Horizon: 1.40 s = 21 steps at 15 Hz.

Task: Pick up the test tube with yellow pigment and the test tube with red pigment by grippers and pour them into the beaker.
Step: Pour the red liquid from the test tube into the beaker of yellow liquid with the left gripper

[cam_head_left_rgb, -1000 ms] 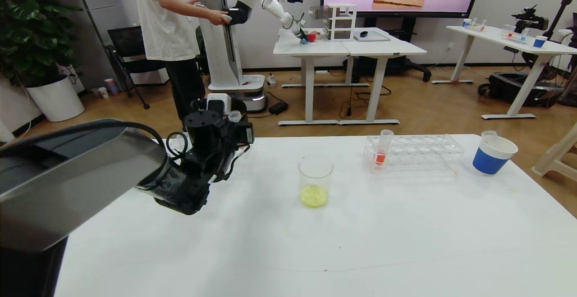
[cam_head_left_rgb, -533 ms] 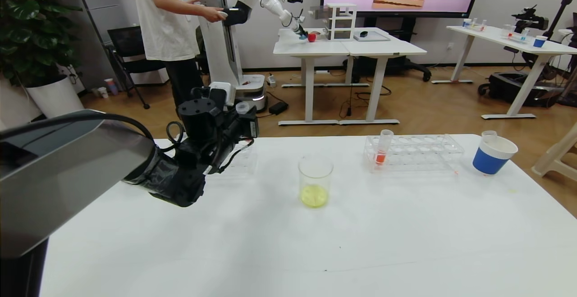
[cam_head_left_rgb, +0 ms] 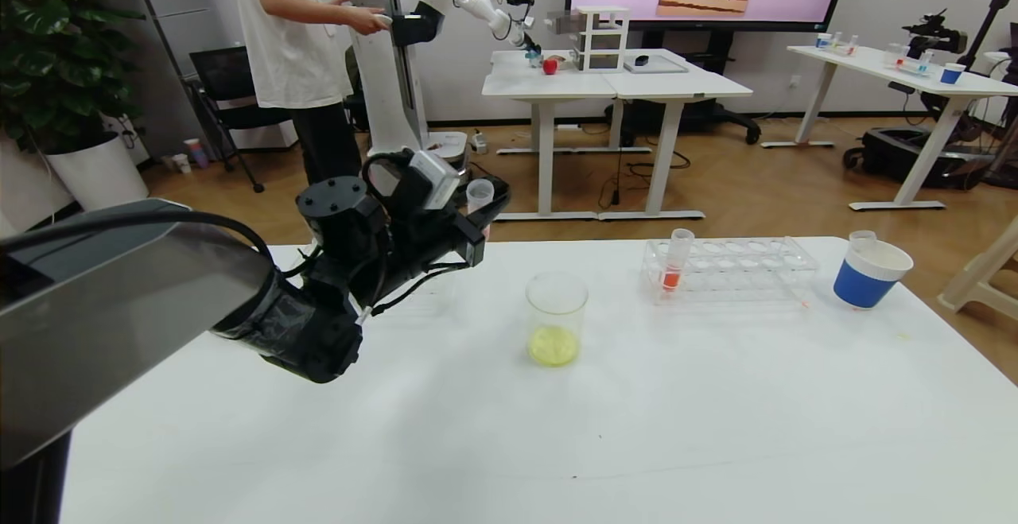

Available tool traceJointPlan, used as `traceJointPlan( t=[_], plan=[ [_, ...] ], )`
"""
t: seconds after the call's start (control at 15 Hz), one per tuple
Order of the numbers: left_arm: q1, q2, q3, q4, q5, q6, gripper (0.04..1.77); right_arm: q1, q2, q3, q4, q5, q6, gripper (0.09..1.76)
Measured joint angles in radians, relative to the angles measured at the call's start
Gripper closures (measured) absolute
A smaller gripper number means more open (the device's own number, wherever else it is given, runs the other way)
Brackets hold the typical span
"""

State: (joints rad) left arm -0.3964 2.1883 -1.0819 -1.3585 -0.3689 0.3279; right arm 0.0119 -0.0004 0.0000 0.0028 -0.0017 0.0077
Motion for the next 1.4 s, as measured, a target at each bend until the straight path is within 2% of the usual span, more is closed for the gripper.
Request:
traceJointPlan(
  t=[0.33, 0.67, 1.07, 1.4],
  plan=[
    [-0.029, 0.053, -0.014, -0.027, -0.094, 0.238, 1.3, 0.0, 0.0, 0.0, 0.0, 0.0, 0.0, 0.11],
    [-0.038, 0.14, -0.172, -0.027, -0.198, 0.427, 1.3, 0.0, 0.0, 0.0, 0.0, 0.0, 0.0, 0.11],
    [-0.046, 0.2, -0.242, 0.006, -0.325, 0.66, 1.3, 0.0, 0.0, 0.0, 0.0, 0.0, 0.0, 0.11],
    [-0.049, 0.223, -0.282, 0.029, -0.348, 0.772, 1.3, 0.0, 0.0, 0.0, 0.0, 0.0, 0.0, 0.11]
  ],
)
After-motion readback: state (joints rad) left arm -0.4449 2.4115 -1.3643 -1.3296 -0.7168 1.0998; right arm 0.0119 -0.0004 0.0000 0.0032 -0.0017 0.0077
